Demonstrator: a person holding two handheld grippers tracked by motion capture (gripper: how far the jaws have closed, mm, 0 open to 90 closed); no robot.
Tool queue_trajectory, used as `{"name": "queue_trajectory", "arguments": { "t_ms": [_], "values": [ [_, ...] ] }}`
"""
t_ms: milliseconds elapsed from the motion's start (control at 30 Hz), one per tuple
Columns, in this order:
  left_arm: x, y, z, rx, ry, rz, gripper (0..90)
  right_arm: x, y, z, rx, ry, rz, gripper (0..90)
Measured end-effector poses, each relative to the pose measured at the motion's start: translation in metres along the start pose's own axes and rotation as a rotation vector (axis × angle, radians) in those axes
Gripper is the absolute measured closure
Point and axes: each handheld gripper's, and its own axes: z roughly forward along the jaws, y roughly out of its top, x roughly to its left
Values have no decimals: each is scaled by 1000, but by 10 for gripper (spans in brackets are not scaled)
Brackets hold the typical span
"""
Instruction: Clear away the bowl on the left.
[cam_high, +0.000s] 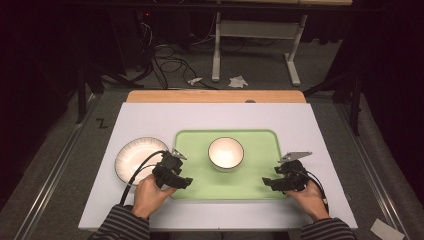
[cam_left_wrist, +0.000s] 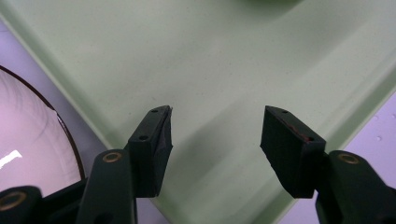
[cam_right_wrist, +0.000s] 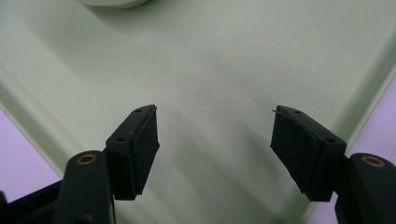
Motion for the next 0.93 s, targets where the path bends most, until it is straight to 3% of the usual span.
{"name": "queue_trajectory", "arguments": {
  "t_ms": [333,933],
  "values": [
    [0,-4,4,43,-4,15,425,0,0,1,4,4,-10,335],
    [0,-3,2,46,-13,13,415,-1,0,2,15,15,-10,334]
  ]
}}
